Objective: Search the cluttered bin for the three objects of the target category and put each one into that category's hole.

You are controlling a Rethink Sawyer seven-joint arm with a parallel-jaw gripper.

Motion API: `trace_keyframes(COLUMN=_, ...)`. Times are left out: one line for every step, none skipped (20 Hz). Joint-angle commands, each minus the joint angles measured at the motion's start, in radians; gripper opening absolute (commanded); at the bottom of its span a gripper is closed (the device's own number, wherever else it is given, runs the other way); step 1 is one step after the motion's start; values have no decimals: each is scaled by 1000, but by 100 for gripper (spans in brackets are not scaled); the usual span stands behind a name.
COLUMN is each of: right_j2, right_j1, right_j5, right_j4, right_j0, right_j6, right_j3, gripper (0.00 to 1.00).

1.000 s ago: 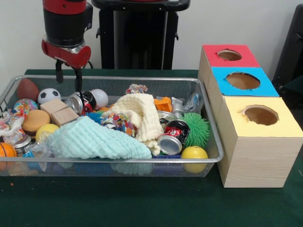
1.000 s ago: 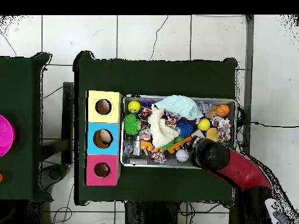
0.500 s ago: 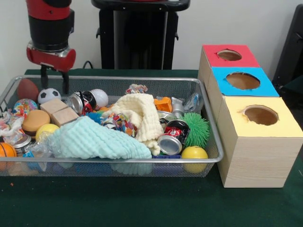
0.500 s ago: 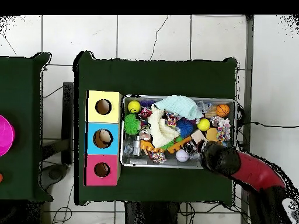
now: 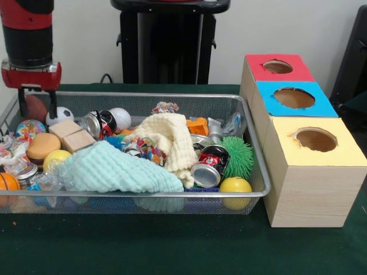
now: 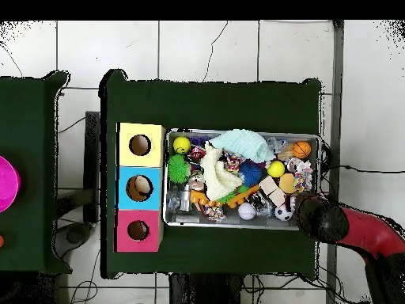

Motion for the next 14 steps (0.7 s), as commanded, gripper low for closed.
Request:
trace_keyframes(right_j2=177, right_j1=7, right_j5=108, right_j4=-108, right_j0=2, right_j6=-327, right_j3=-46, gripper=100)
trace_keyframes(right_j2=175, right_j1=-1, right_j5=111, right_j4=-105, right_j0=16, right_j6=-309, right_j3=-43, gripper=100)
trace_keyframes(right_j2=170, right_j1=-4, right_j5=113, right_j4=-101, right_j0=24, right_j6=-291, right_j3=-42, gripper=100)
trace_keyframes(right_j2=168, right_j1=-7, right_j5=114, right_j4=-98, right_j0=30, right_j6=-280, right_j3=-41, gripper=100)
trace_keyframes(right_j2=167, right_j1=-8, right_j5=115, right_j4=-94, right_j0=32, right_j6=-273, right_j3=-41, gripper=100)
trace_keyframes(right_j2=167, right_j1=-9, right_j5=117, right_j4=-90, right_j0=34, right_j6=-266, right_j3=-40, gripper=100)
trace_keyframes(right_j2=170, right_j1=-6, right_j5=120, right_j4=-85, right_j0=32, right_j6=-263, right_j3=-41, gripper=100)
trace_keyframes(right_j2=174, right_j1=-4, right_j5=123, right_j4=-81, right_j0=27, right_j6=-263, right_j3=-40, gripper=100)
trace_keyframes(right_j2=177, right_j1=-2, right_j5=123, right_j4=-81, right_j0=25, right_j6=-263, right_j3=-40, gripper=100)
trace_keyframes(right_j2=178, right_j1=-4, right_j5=121, right_j4=-82, right_j0=21, right_j6=-263, right_j3=-37, gripper=100)
trace_keyframes(right_j2=181, right_j1=-4, right_j5=125, right_j4=-81, right_j0=18, right_j6=-264, right_j3=-37, gripper=100)
trace_keyframes(right_j2=183, right_j1=-7, right_j5=129, right_j4=-81, right_j0=15, right_j6=-266, right_j3=-37, gripper=100)
trace_keyframes(right_j2=184, right_j1=-6, right_j5=138, right_j4=-80, right_j0=16, right_j6=-267, right_j3=-42, gripper=100)
trace_keyframes(right_j2=186, right_j1=-5, right_j5=144, right_j4=-77, right_j0=17, right_j6=-265, right_j3=-44, gripper=100)
